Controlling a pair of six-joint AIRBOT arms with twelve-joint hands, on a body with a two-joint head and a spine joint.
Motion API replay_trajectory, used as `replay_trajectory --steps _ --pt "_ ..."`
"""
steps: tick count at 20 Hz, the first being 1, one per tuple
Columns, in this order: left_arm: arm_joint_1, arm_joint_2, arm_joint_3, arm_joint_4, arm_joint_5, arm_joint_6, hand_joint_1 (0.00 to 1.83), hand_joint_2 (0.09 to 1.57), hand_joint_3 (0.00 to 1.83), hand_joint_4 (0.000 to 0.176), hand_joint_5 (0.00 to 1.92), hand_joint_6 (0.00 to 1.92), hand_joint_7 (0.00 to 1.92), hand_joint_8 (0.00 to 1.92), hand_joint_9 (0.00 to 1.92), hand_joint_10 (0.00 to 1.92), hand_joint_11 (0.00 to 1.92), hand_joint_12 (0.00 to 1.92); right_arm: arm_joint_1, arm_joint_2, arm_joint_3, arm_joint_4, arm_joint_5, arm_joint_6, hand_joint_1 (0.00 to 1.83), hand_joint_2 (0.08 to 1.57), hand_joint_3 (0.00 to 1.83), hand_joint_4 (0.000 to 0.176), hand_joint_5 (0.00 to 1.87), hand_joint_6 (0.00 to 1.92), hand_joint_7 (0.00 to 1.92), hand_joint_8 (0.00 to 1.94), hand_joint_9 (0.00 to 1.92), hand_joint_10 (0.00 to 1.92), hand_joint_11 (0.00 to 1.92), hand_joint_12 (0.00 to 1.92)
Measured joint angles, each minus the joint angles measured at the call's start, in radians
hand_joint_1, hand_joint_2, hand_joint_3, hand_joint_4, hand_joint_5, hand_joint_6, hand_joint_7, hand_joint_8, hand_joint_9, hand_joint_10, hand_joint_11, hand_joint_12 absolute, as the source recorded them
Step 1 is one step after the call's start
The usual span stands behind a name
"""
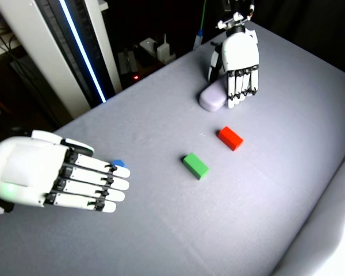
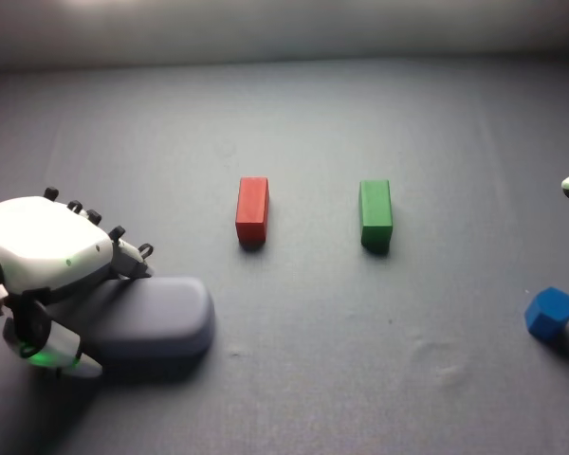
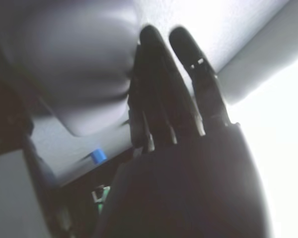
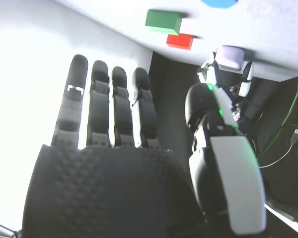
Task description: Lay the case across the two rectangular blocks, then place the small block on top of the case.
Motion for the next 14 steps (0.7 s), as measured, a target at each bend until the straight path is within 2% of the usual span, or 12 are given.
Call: replay_trajectory --steps 4,6,9,10,11,12,13,14 --pt "0.016 -0.018 0.001 -0.059 -0.052 0.002 1.07 0.96 0.00 0.000 0.85 0.00 1.03 0.00 1.08 0.06 0.68 1.13 0.000 0.000 0.000 0.000 0.000 0.001 0.48 1.34 0.00 0.000 0.35 0.00 0.25 0.00 0.27 0.00 0.00 0.80" --pt "0.021 -0.026 0.001 -0.082 -0.077 0.003 1.04 0.96 0.00 0.000 0.83 0.00 1.01 0.00 1.07 0.05 0.64 1.19 0.000 0.000 0.000 0.001 0.000 0.002 0.45 1.35 0.00 0.000 0.35 0.00 0.25 0.00 0.27 0.00 0.00 0.80" --pt "0.022 -0.032 0.005 -0.084 -0.084 0.003 1.07 0.94 0.00 0.000 0.79 0.00 0.99 0.00 1.07 0.04 0.65 1.23 0.000 0.000 0.000 0.002 0.000 0.003 0.48 1.35 0.00 0.000 0.35 0.00 0.25 0.00 0.27 0.00 0.00 0.79" --pt "0.022 -0.033 0.007 -0.083 -0.083 0.002 1.09 0.95 0.00 0.000 0.80 0.00 1.00 0.00 1.08 0.03 0.66 1.22 0.000 0.000 0.000 0.002 0.000 0.003 0.47 1.35 0.00 0.000 0.35 0.00 0.26 0.00 0.27 0.00 0.00 0.78" --pt "0.022 -0.033 0.007 -0.081 -0.082 0.003 1.11 0.97 0.00 0.000 0.85 0.01 1.02 0.01 1.13 0.05 0.76 1.17 0.000 0.000 0.000 0.001 0.001 0.003 0.47 1.35 0.00 0.000 0.34 0.00 0.25 0.00 0.26 0.00 0.00 0.77" --pt "0.022 -0.033 0.007 -0.080 -0.081 0.003 1.24 1.01 0.01 0.000 1.06 0.56 1.22 0.44 1.31 0.10 0.98 1.12 0.000 0.000 0.000 0.001 0.000 0.003 0.45 1.35 0.00 0.000 0.35 0.00 0.26 0.00 0.27 0.00 0.00 0.78" --pt "0.021 -0.033 0.007 -0.079 -0.085 0.001 1.26 1.04 0.00 0.000 1.07 0.73 1.21 0.63 1.38 0.12 1.03 1.17 0.000 0.000 0.000 0.002 0.000 0.003 0.45 1.35 0.00 0.000 0.34 0.00 0.25 0.00 0.26 0.00 0.00 0.79" --pt "0.020 -0.036 0.007 -0.076 -0.086 0.003 1.27 1.03 0.00 0.000 1.09 0.73 1.24 0.63 1.42 0.14 1.05 1.16 0.000 0.000 0.000 0.001 0.000 0.003 0.47 1.35 0.00 0.000 0.35 0.00 0.26 0.00 0.27 0.00 0.00 0.80"
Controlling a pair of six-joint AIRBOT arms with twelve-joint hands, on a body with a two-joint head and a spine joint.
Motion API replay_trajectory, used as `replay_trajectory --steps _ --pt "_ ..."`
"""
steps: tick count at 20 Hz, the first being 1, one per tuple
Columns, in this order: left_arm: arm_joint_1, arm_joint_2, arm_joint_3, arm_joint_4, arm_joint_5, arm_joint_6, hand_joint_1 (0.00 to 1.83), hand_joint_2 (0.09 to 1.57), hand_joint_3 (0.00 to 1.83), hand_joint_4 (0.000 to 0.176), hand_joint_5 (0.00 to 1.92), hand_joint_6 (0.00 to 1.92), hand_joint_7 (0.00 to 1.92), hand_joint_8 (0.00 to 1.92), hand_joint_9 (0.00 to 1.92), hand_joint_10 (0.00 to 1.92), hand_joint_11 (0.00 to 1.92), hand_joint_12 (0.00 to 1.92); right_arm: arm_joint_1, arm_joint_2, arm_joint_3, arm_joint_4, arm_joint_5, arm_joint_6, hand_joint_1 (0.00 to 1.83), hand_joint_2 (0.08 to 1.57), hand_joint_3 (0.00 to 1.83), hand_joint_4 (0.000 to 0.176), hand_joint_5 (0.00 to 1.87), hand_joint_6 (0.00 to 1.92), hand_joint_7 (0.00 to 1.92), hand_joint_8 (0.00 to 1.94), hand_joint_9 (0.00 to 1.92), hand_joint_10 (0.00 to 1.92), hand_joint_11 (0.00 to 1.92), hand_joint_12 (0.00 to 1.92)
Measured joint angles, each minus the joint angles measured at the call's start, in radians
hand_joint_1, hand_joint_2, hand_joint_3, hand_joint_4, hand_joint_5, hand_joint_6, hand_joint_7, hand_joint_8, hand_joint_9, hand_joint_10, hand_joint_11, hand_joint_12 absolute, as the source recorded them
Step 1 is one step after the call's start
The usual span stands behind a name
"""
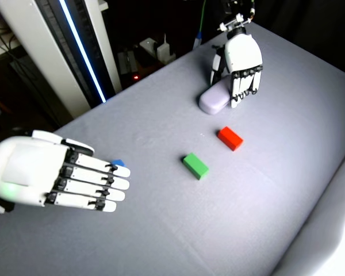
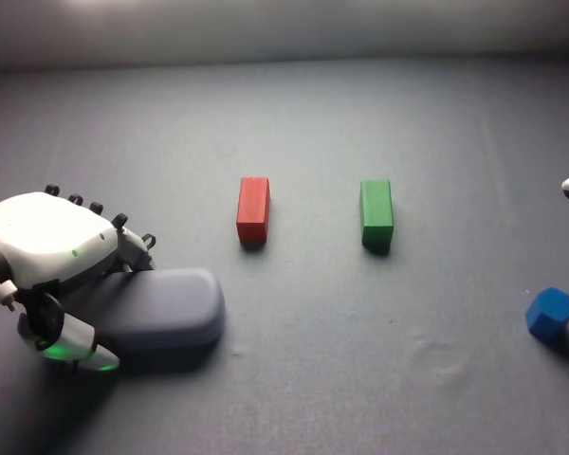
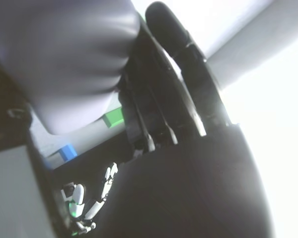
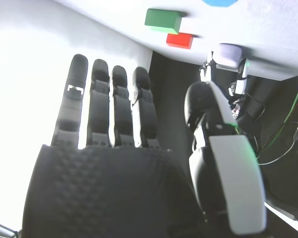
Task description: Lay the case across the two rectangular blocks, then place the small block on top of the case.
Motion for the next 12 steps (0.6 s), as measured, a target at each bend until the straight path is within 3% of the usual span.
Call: replay_trajectory --steps 1,2,3,5,8,9,12 --pt "0.000 -0.001 0.004 0.016 -0.004 -0.014 1.38 1.03 0.00 0.000 1.05 0.72 1.19 0.59 1.19 0.80 1.05 1.04 0.000 0.000 0.000 0.000 0.000 0.000 0.49 1.35 0.00 0.000 0.35 0.00 0.27 0.00 0.28 0.00 0.00 0.82" --pt "0.000 -0.001 0.004 0.019 -0.005 -0.024 1.40 1.05 0.00 0.000 1.00 0.76 1.15 0.65 1.13 0.96 1.05 1.01 0.000 0.000 0.000 0.001 0.000 0.000 0.50 1.34 0.00 0.000 0.35 0.00 0.27 0.00 0.28 0.00 0.00 0.83" --pt "0.000 0.000 0.004 0.028 -0.006 -0.052 1.40 1.05 0.00 0.000 1.00 0.79 1.15 0.65 1.10 0.99 1.01 0.94 0.000 0.000 0.000 0.001 0.000 0.000 0.50 1.34 0.00 0.000 0.35 0.00 0.26 0.00 0.27 0.00 0.00 0.83" --pt "-0.003 0.014 -0.005 0.066 -0.010 -0.097 1.40 1.05 0.00 0.000 1.01 0.73 1.13 0.70 1.10 1.03 1.03 1.03 0.000 0.000 0.000 0.002 0.000 0.000 0.50 1.34 0.00 0.000 0.35 0.00 0.27 0.00 0.27 0.00 0.00 0.82" --pt "-0.039 0.024 -0.005 0.082 -0.030 -0.102 1.40 1.06 0.00 0.000 0.98 0.78 1.13 0.70 1.10 1.03 1.05 1.05 0.000 0.000 0.000 0.002 0.001 0.001 0.51 1.34 0.00 0.000 0.34 0.00 0.26 0.00 0.27 0.00 0.00 0.81" --pt "-0.054 0.025 -0.002 0.085 -0.043 -0.102 1.40 1.04 0.00 0.000 1.00 0.76 1.21 0.55 1.12 0.99 1.05 0.97 0.000 0.000 0.000 0.003 -0.001 0.001 0.56 1.34 0.00 0.000 0.35 0.00 0.27 0.00 0.28 0.00 0.00 0.85" --pt "-0.100 0.013 0.020 0.096 -0.059 -0.103 1.40 1.05 0.00 0.000 1.01 0.74 1.18 0.59 1.10 1.03 1.03 0.95 0.000 0.000 0.000 0.003 0.000 0.002 0.59 1.33 0.00 0.000 0.35 0.00 0.26 0.00 0.27 0.00 0.00 0.83"
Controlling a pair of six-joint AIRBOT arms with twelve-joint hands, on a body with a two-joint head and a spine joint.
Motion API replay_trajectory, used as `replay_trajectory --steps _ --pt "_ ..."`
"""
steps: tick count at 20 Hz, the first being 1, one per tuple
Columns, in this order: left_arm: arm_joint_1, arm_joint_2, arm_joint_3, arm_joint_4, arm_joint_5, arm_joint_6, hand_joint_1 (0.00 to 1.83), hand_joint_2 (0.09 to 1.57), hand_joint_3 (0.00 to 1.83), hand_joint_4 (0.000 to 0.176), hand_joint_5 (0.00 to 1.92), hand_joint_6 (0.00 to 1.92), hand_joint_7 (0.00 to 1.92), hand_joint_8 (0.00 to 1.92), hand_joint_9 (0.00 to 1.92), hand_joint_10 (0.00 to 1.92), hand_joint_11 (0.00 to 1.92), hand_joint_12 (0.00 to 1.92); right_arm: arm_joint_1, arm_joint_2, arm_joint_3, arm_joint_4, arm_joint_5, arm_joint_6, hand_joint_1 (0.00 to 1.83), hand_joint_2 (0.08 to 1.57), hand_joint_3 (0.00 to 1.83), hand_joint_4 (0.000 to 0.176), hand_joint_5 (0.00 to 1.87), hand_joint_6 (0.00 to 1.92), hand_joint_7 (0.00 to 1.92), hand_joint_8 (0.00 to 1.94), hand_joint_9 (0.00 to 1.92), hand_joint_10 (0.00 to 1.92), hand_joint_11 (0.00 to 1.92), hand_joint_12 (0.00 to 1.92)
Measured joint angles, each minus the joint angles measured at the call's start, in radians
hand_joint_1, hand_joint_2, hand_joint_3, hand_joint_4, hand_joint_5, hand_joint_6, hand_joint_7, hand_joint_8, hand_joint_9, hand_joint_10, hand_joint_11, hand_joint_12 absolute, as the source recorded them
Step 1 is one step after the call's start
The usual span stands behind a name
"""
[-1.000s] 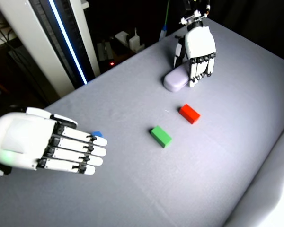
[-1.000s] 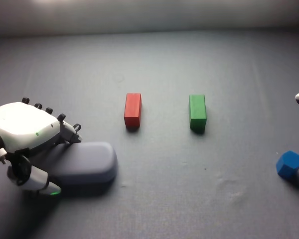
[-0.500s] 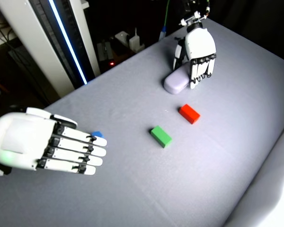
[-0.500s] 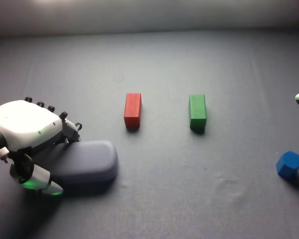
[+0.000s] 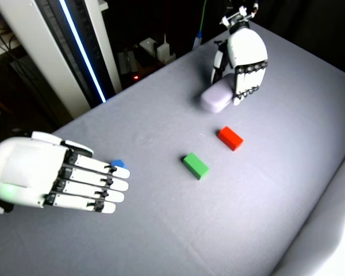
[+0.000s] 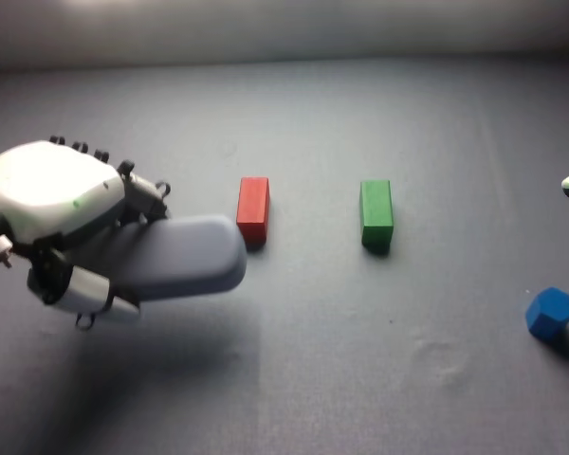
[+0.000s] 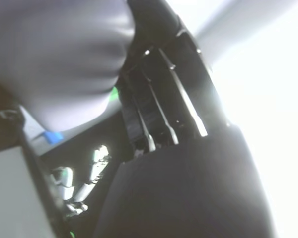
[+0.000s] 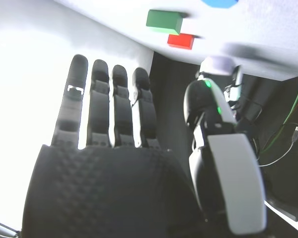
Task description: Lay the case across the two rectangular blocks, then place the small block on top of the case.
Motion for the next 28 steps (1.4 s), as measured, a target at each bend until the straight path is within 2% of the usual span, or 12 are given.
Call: replay_trajectory --steps 3,5,6,9,10,11,12,16,17,21,23,28 --pt "-0.067 -0.041 0.044 0.012 0.025 0.001 1.40 1.05 0.00 0.000 0.99 0.86 1.22 0.54 1.07 0.99 0.97 0.87 0.000 -0.004 0.000 0.001 0.000 0.001 0.61 1.33 0.00 0.000 0.35 0.00 0.28 0.00 0.29 0.01 0.00 0.90" --pt "-0.124 -0.077 0.079 0.037 0.052 0.000 1.40 1.05 0.00 0.000 1.00 0.77 1.18 0.64 1.05 1.05 0.97 0.92 0.000 -0.008 0.002 0.000 -0.001 0.002 0.59 1.33 0.00 0.000 0.35 0.00 0.29 0.00 0.31 0.01 0.00 0.94" --pt "-0.158 -0.100 0.101 0.053 0.076 0.000 1.40 1.06 0.00 0.000 1.00 0.78 1.19 0.66 1.01 1.08 0.87 1.02 0.000 -0.008 0.002 -0.001 0.000 0.002 0.58 1.34 0.00 0.000 0.36 0.00 0.29 0.00 0.29 0.00 0.00 0.90" --pt "-0.244 -0.145 0.148 0.112 0.159 0.000 1.40 1.06 0.00 0.000 0.99 0.77 1.17 0.69 1.01 1.10 0.89 1.11 0.000 -0.008 0.006 0.000 -0.002 0.002 0.58 1.33 0.00 0.000 0.35 0.00 0.27 0.00 0.27 0.00 0.00 0.86" --pt "-0.272 -0.168 0.164 0.129 0.177 0.000 1.39 1.08 0.00 0.000 0.95 0.77 1.09 0.87 0.98 1.14 0.92 1.13 0.001 -0.010 0.006 0.000 0.000 0.002 0.59 1.33 0.00 0.000 0.36 0.00 0.28 0.00 0.28 0.00 0.00 0.85" --pt "-0.300 -0.191 0.182 0.142 0.198 0.000 1.39 1.09 0.00 0.000 0.90 0.81 1.06 0.91 1.00 1.15 1.00 1.12 0.001 -0.013 0.011 -0.002 0.003 0.002 0.59 1.34 0.00 0.000 0.35 0.00 0.27 0.00 0.27 0.00 0.00 0.84" --pt "-0.314 -0.205 0.191 0.147 0.208 0.000 1.39 1.09 0.00 0.000 0.92 0.83 1.08 0.86 1.02 1.12 1.00 1.12 0.001 -0.014 0.012 -0.002 0.001 0.002 0.62 1.34 0.00 0.000 0.35 0.00 0.25 0.00 0.25 0.00 0.00 0.81" --pt "-0.349 -0.275 0.237 0.157 0.237 -0.002 1.40 1.07 0.00 0.000 0.96 0.82 1.14 0.75 1.03 1.11 0.95 1.29 0.013 -0.023 0.019 0.005 0.001 0.002 0.55 1.35 0.00 0.000 0.35 0.00 0.24 0.00 0.24 0.00 0.00 0.75" --pt "-0.352 -0.293 0.249 0.158 0.243 -0.013 1.40 1.04 0.00 0.000 1.03 0.67 1.21 0.66 1.08 1.07 0.95 1.34 0.013 -0.027 0.025 -0.001 0.001 0.002 0.53 1.35 0.00 0.000 0.34 0.00 0.24 0.00 0.24 0.00 0.00 0.76" --pt "-0.357 -0.344 0.286 0.153 0.256 -0.023 1.39 1.09 0.00 0.000 0.92 0.88 1.09 0.82 0.99 1.16 0.86 1.31 0.015 -0.035 0.030 -0.001 -0.003 0.002 0.45 1.35 0.00 0.000 0.32 0.00 0.22 0.00 0.22 0.00 0.00 0.67" --pt "-0.357 -0.369 0.308 0.136 0.256 -0.028 1.39 1.08 0.00 0.000 0.97 0.80 1.08 0.83 1.00 1.16 0.88 1.32 0.016 -0.035 0.032 0.000 -0.001 0.002 0.47 1.35 0.00 0.000 0.33 0.00 0.24 0.00 0.23 0.01 0.00 0.70" --pt "-0.358 -0.408 0.348 0.108 0.269 -0.034 1.39 1.09 0.00 0.000 0.97 0.79 1.06 0.86 0.98 1.19 0.84 1.28 0.020 -0.043 0.040 0.005 -0.004 0.002 0.43 1.34 0.00 0.000 0.32 0.00 0.24 0.00 0.23 0.00 0.00 0.64"
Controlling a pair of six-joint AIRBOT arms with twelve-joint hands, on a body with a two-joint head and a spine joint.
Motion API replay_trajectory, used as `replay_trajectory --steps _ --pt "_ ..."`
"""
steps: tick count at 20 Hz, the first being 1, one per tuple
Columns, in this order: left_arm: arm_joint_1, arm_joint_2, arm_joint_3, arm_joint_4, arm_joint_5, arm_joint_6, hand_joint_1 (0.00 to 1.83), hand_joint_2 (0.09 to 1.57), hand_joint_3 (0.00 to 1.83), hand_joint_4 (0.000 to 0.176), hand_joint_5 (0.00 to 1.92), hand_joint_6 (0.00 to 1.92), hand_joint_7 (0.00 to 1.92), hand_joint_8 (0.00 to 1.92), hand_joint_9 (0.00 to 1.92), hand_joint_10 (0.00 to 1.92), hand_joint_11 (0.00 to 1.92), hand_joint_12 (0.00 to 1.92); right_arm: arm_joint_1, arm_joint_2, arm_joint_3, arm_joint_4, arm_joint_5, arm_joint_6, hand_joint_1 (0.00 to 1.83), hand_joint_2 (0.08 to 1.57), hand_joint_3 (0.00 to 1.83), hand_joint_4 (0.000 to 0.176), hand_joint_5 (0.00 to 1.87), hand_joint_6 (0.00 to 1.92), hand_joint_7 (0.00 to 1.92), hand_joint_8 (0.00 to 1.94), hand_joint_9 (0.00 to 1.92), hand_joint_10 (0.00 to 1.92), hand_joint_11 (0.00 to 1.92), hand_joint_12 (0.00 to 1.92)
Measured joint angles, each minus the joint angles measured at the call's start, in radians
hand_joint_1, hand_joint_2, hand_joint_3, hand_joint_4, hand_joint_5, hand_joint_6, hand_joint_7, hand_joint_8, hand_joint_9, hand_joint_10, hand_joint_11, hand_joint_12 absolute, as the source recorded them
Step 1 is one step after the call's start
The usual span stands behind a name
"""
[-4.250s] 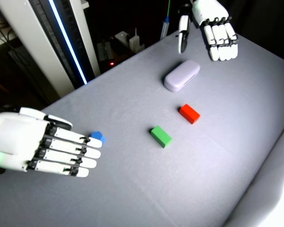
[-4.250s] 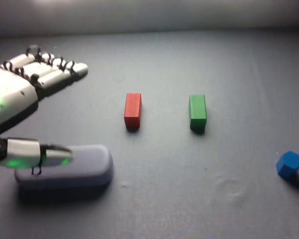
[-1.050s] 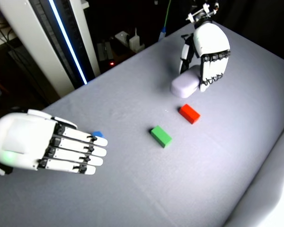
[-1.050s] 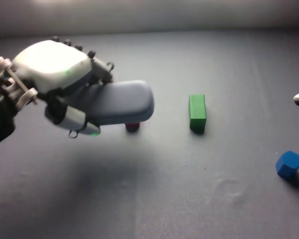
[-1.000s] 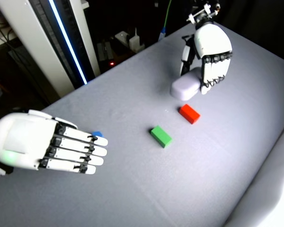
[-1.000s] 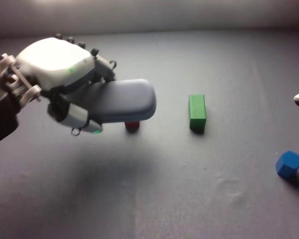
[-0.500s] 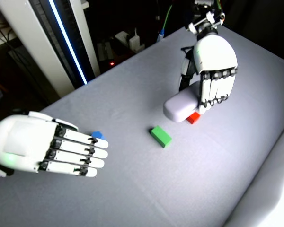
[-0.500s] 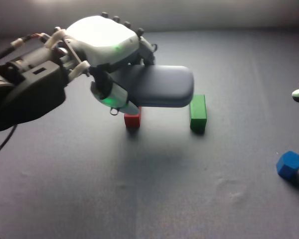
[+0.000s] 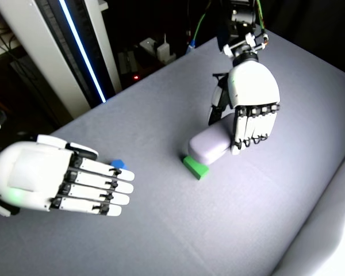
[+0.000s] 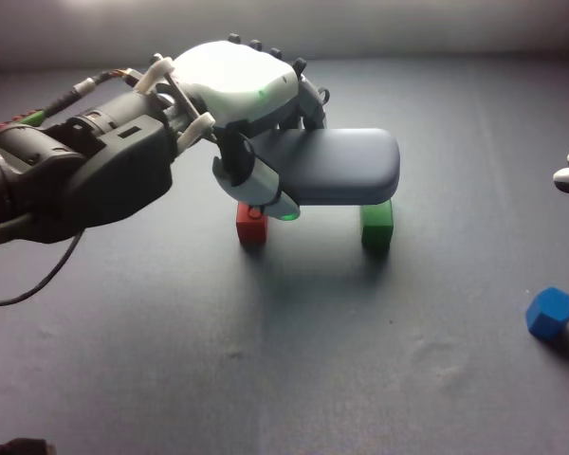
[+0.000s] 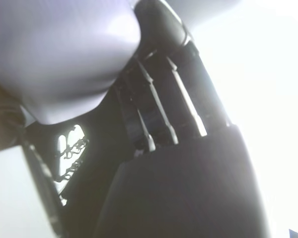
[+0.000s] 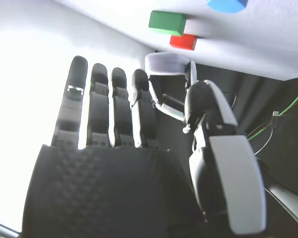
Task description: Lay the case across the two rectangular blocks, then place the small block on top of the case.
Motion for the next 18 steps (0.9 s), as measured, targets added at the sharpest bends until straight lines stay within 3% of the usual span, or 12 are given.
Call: replay_trajectory --steps 4,6,7,8,9,11,12,13,17,18 --pt "0.000 -0.024 0.015 -0.011 0.017 -0.002 1.39 1.07 0.00 0.000 0.98 0.82 1.09 0.79 1.01 1.12 0.87 1.13 0.000 -0.001 0.001 0.000 0.002 0.000 0.45 1.34 0.00 0.000 0.31 0.00 0.22 0.00 0.21 0.00 0.00 0.56" --pt "0.000 -0.026 0.016 -0.012 0.024 -0.002 1.40 1.06 0.00 0.000 1.01 0.76 1.12 0.73 1.04 1.08 0.88 1.11 0.000 -0.001 0.001 0.000 0.001 0.000 0.43 1.34 0.00 0.000 0.32 0.00 0.22 0.00 0.21 0.00 0.00 0.58" --pt "0.000 -0.026 0.017 -0.012 0.027 -0.003 1.40 1.04 0.00 0.000 1.06 0.60 1.16 0.70 1.10 1.04 0.90 1.13 0.000 -0.001 0.001 0.000 0.001 0.000 0.44 1.34 0.00 0.000 0.32 0.00 0.23 0.00 0.22 0.00 0.00 0.60" --pt "0.000 -0.030 0.023 -0.012 0.029 -0.002 1.32 1.04 0.00 0.000 1.06 0.63 1.20 0.79 1.12 0.71 0.87 1.17 0.000 -0.001 0.001 0.000 0.001 0.000 0.43 1.34 0.00 0.000 0.32 0.00 0.23 0.00 0.22 0.00 0.00 0.61" --pt "0.000 -0.030 0.024 -0.012 0.033 -0.002 1.29 1.05 0.00 0.000 1.04 0.69 1.19 0.82 1.13 0.49 0.82 1.18 0.000 -0.001 0.001 0.001 0.002 0.000 0.42 1.34 0.00 0.003 0.31 0.00 0.22 0.00 0.21 0.00 0.00 0.60" --pt "0.000 -0.030 0.024 -0.012 0.039 -0.002 1.29 1.06 0.00 0.000 0.97 0.83 1.21 0.75 1.16 0.22 0.77 1.06 0.000 -0.001 0.001 0.003 0.001 0.000 0.45 1.34 0.00 0.000 0.32 0.00 0.23 0.00 0.23 0.01 0.00 0.62" --pt "0.000 -0.031 0.024 -0.012 0.041 -0.002 1.36 1.03 0.00 0.000 0.90 0.34 1.16 0.74 1.13 0.14 0.70 1.02 0.000 -0.001 0.001 0.003 0.001 0.000 0.43 1.33 0.00 0.000 0.33 0.00 0.24 0.00 0.23 0.01 0.00 0.63" --pt "0.000 -0.031 0.025 -0.012 0.045 -0.002 1.37 1.03 0.00 0.000 0.92 0.12 1.14 0.75 1.12 0.10 0.68 1.01 0.000 -0.001 0.001 0.003 0.002 0.000 0.44 1.33 0.00 0.000 0.33 0.00 0.24 0.00 0.24 0.01 0.00 0.65" --pt "0.000 -0.031 0.029 -0.019 0.047 -0.002 1.37 1.03 0.00 0.000 0.94 0.01 1.13 0.75 1.12 0.05 0.66 1.00 0.000 -0.001 0.001 0.005 0.002 0.000 0.46 1.33 0.00 0.000 0.33 0.00 0.24 0.00 0.23 0.00 0.00 0.60" --pt "0.003 -0.032 0.032 -0.023 0.046 -0.002 1.24 0.99 0.00 0.000 0.94 0.00 1.07 0.34 1.13 0.04 0.66 1.04 0.000 -0.001 0.001 0.008 0.001 0.000 0.43 1.33 0.00 0.006 0.33 0.00 0.25 0.00 0.23 0.00 0.00 0.58"
